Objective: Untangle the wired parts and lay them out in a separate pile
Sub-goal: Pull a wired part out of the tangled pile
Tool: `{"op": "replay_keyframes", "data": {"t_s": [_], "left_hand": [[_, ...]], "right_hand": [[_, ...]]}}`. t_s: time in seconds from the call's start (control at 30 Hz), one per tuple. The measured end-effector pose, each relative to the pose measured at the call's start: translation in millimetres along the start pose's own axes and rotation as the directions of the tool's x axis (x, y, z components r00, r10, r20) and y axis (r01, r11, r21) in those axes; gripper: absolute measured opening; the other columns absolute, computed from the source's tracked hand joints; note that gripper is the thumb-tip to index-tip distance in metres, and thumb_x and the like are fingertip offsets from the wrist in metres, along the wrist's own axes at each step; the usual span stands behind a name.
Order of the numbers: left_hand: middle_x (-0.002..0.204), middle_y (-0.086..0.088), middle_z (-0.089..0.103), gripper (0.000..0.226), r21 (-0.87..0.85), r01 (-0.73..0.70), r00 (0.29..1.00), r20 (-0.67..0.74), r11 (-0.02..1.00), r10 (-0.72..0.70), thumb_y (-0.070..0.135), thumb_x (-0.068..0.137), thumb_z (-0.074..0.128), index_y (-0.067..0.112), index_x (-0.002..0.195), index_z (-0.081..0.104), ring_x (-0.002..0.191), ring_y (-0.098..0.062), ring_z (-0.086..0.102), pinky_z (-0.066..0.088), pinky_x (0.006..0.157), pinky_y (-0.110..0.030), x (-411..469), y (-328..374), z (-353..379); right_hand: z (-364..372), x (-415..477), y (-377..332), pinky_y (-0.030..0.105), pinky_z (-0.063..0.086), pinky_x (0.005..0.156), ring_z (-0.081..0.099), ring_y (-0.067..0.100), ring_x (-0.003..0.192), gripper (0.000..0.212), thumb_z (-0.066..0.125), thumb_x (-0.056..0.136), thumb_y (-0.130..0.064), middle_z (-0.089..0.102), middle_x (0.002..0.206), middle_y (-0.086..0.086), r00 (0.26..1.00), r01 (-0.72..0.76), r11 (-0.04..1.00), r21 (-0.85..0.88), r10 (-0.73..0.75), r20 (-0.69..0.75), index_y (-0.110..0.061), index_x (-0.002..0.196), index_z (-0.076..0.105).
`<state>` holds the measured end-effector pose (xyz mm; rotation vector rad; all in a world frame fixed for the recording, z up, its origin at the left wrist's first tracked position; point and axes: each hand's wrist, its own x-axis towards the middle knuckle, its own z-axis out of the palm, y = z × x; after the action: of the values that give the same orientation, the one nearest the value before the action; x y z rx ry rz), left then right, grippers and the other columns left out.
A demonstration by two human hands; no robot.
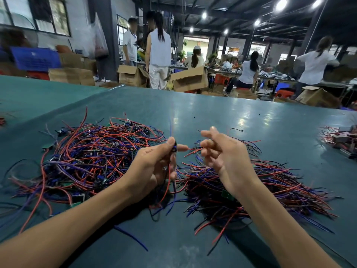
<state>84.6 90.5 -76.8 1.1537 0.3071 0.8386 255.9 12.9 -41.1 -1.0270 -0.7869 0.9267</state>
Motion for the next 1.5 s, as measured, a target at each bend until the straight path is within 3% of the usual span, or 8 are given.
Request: {"op": "replay_keyframes", "data": {"t_s": [0.1,0.23,0.37,0.43,0.57,0.7,1.27,1.5], "left_hand": [[0.078,0.001,0.04,0.047,-0.039,-0.02,0.997,-0.076,0.999,0.017,0.051,0.089,0.064,0.012,0.111,0.078,0.067,-0.009,0.037,0.045,0.056,-0.022,4.4,4.8,-4.9],[0.08,-0.009,0.041,0.046,-0.102,-0.028,0.997,-0.071,0.994,0.021,0.046,0.089,0.062,0.007,0.11,0.077,0.07,-0.019,0.064,0.056,0.061,-0.034,3.9,5.8,-4.7],[0.098,-0.044,0.061,0.046,0.002,-0.029,0.999,-0.037,1.0,0.029,0.044,0.087,0.064,0.005,0.108,0.077,0.094,-0.038,0.065,0.05,0.08,-0.044,-0.1,3.0,-2.0],[0.079,-0.031,0.068,0.044,0.069,-0.045,0.999,-0.024,0.997,0.047,0.045,0.088,0.064,0.007,0.104,0.078,0.07,-0.028,0.064,0.047,0.07,-0.039,-0.7,2.7,-2.0],[0.047,0.001,0.032,0.039,0.151,-0.09,0.993,-0.061,0.984,0.1,0.037,0.099,0.054,0.007,0.092,0.077,0.034,-0.006,0.03,0.032,0.039,-0.015,2.5,1.2,-1.3],[0.046,0.005,0.024,0.039,0.194,-0.07,0.979,-0.173,0.978,0.105,0.035,0.102,0.052,0.004,0.092,0.073,0.033,-0.004,0.025,0.031,0.036,-0.013,8.3,-0.6,-3.6],[0.059,0.006,0.02,0.038,0.183,0.02,0.948,-0.315,0.983,0.04,0.037,0.104,0.052,0.007,0.094,0.073,0.054,-0.01,0.022,0.043,0.057,-0.029,21.2,-0.6,-17.8],[0.063,0.003,0.024,0.04,0.014,-0.021,0.922,-0.386,1.0,0.025,0.035,0.105,0.051,0.001,0.105,0.071,0.045,-0.006,0.026,0.042,0.044,-0.024,25.9,9.5,-29.2]], "right_hand": [[11.4,-9.2,6.6,0.023,0.042,0.045,0.064,0.019,0.06,0.03,0.065,0.095,-0.033,0.07,0.076,0.012,0.987,0.02,0.988,-0.154,0.005,0.161,-0.005,0.089,0.075],[23.6,-19.0,19.2,0.026,0.049,0.052,0.069,0.02,0.071,0.034,0.063,0.097,-0.034,0.077,0.088,0.016,0.951,0.087,0.94,-0.329,0.02,0.309,-0.004,0.091,0.078],[29.6,-23.3,25.9,0.027,0.051,0.058,0.067,0.017,0.072,0.027,0.064,0.098,-0.029,0.075,0.084,0.015,0.931,0.135,0.917,-0.375,0.012,0.365,-0.007,0.095,0.08],[31.4,-23.9,27.3,0.036,0.055,0.064,0.065,0.021,0.072,0.026,0.064,0.098,-0.025,0.075,0.083,0.017,0.935,0.142,0.923,-0.358,-0.006,0.355,-0.005,0.093,0.079],[32.8,-23.8,27.3,0.039,0.057,0.071,0.069,0.026,0.073,0.028,0.061,0.1,-0.02,0.076,0.081,0.017,0.943,0.112,0.935,-0.336,0.006,0.333,0.0,0.089,0.077],[34.2,-26.4,27.6,0.029,0.056,0.06,0.069,0.025,0.068,0.028,0.058,0.101,-0.014,0.076,0.079,0.018,0.93,0.061,0.923,-0.38,0.086,0.356,0.005,0.091,0.076],[27.5,-41.8,3.6,0.035,0.058,0.062,0.067,0.024,0.067,0.023,0.055,0.103,-0.007,0.074,0.082,0.016,0.742,0.113,0.823,-0.557,0.303,0.599,0.005,0.094,0.071],[31.7,-54.3,7.9,0.02,0.051,0.05,0.063,0.012,0.055,0.019,0.067,0.096,-0.015,0.072,0.071,0.004,0.533,0.159,0.848,-0.506,0.357,0.767,-0.001,0.088,0.076]]}}
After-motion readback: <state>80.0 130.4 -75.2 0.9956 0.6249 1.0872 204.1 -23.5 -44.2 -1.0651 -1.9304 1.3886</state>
